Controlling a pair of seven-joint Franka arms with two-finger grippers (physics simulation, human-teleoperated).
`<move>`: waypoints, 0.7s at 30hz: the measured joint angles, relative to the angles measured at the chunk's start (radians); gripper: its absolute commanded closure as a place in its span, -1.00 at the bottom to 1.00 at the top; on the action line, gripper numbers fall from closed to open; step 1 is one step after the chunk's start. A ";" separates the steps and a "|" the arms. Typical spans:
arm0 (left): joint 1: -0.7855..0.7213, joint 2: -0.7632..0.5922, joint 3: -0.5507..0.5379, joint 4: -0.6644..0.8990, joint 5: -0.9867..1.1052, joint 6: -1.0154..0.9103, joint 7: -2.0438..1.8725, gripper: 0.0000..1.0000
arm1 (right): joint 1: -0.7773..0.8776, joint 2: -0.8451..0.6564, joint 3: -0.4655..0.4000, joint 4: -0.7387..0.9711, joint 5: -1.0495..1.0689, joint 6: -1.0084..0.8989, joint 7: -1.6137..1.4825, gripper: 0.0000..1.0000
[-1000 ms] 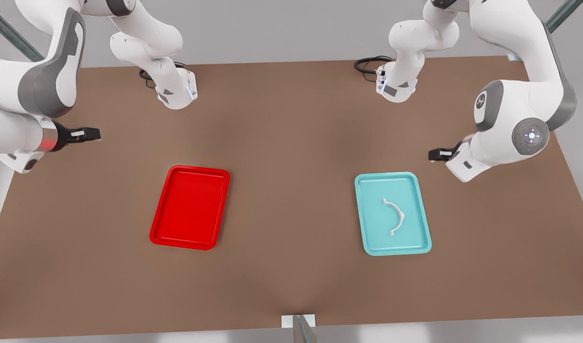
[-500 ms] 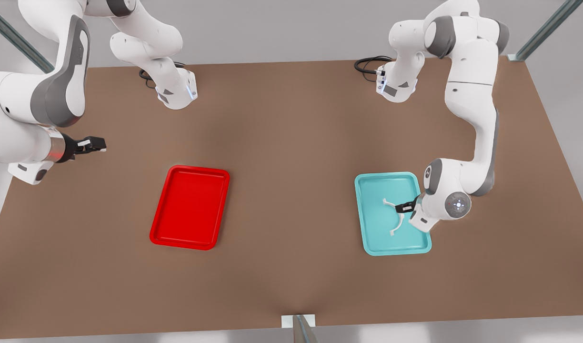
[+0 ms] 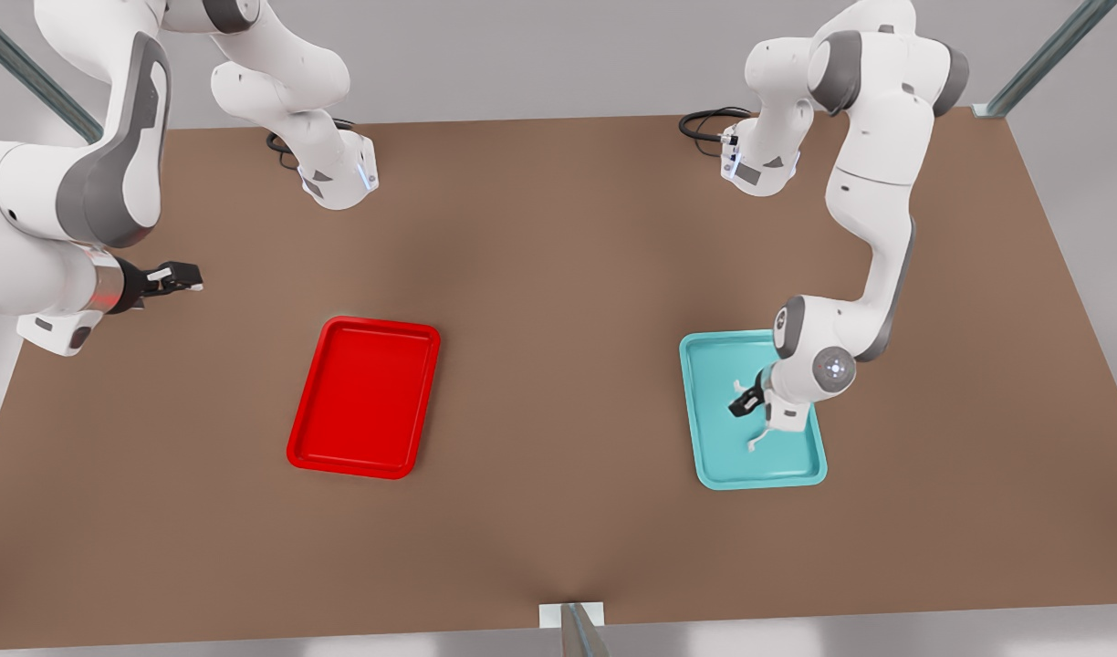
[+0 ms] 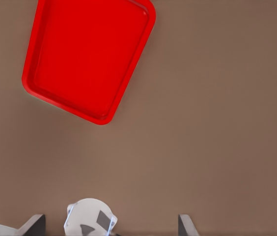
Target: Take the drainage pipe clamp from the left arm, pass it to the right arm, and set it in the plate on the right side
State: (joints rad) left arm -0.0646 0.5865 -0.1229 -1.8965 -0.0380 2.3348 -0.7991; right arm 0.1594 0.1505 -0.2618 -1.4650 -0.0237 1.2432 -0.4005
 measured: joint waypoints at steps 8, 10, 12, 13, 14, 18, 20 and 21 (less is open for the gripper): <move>0.012 0.032 0.000 0.000 0.020 0.063 -0.142 -0.36 | -0.006 0.001 0.000 -0.006 0.010 -0.002 -0.011 -1.00; 0.012 0.036 0.000 0.000 0.022 0.071 -0.168 -0.36 | -0.006 0.001 -0.001 -0.006 0.011 -0.002 -0.013 -1.00; 0.012 0.037 0.001 0.000 0.023 0.076 -0.192 -0.13 | -0.006 0.001 -0.001 -0.007 0.012 -0.003 -0.015 -1.00; 0.013 0.037 0.001 0.000 0.024 0.078 -0.203 -0.08 | -0.008 0.001 -0.001 -0.009 0.014 -0.003 -0.016 -1.00; 0.018 0.036 0.001 0.000 0.024 0.079 -0.213 -0.05 | -0.012 0.001 -0.001 -0.010 0.016 -0.003 -0.017 -1.00; 0.021 0.033 0.000 0.000 0.026 0.082 -0.249 -0.03 | -0.020 0.001 -0.001 -0.011 0.022 -0.004 -0.020 -1.00; 0.022 0.029 0.000 -0.001 0.027 0.078 -0.265 0.05 | -0.019 0.001 -0.001 -0.012 0.024 -0.004 -0.021 -1.00; 0.023 0.023 0.000 -0.001 0.028 0.073 -0.272 0.09 | -0.019 0.001 -0.001 -0.012 0.024 -0.004 -0.021 -1.00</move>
State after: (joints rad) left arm -0.0421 0.6097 -0.1224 -1.8977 -0.0102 2.4078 -1.0708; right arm 0.1407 0.1514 -0.2629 -1.4774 0.0004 1.2390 -0.4218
